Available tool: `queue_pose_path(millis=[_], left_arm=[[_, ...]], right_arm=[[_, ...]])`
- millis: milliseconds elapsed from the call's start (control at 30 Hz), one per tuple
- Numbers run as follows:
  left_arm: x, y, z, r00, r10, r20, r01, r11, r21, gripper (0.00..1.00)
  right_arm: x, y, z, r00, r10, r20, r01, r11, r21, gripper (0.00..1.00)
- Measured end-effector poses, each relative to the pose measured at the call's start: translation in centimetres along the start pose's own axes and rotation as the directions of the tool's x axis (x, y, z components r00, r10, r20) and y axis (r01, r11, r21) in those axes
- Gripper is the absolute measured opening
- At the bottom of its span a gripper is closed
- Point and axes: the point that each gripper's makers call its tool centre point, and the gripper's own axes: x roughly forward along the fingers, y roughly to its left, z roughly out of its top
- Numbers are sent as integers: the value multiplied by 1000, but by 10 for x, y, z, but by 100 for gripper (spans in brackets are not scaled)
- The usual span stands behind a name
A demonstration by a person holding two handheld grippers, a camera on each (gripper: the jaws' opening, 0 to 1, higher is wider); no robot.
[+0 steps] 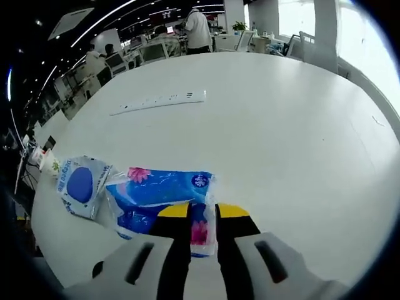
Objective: Arrange the tabletop items into an orderly group along one side of the table until the central work area is clear of visible clutter.
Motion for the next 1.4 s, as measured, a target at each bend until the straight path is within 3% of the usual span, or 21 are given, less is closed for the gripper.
queue_pose_path(millis=[133,300,600,633,733,1067,1400], left_arm=[[1,-1,0,1000,-7,0,7,1000,5,74],[2,-3,0,1000,-19,1,19,1000,7,75],[3,-4,1,1000,-31,6,31,999,8,74],[3,-4,2,999,-32,8,32,999,8,74],[2,-4,3,999,-35,17,35,999,6,74],[1,-6,10,998,-49,47,49,999,-7,74],[-2,-9,15,996,-60,71,62,998,-18,74]], right_arm=[[-10,4,-3,1000,5,0,-5,1000,9,14],[15,-19,14,1000,21,10,-22,1000,15,16],[24,-31,35,998,46,49,-46,999,3,25],[7,-18,28,997,45,56,-45,999,5,25],[-10,-7,25,997,40,65,-41,999,15,25],[2,-20,40,992,68,104,-69,998,8,30],[-30,1,21,989,84,123,-84,996,-1,33]])
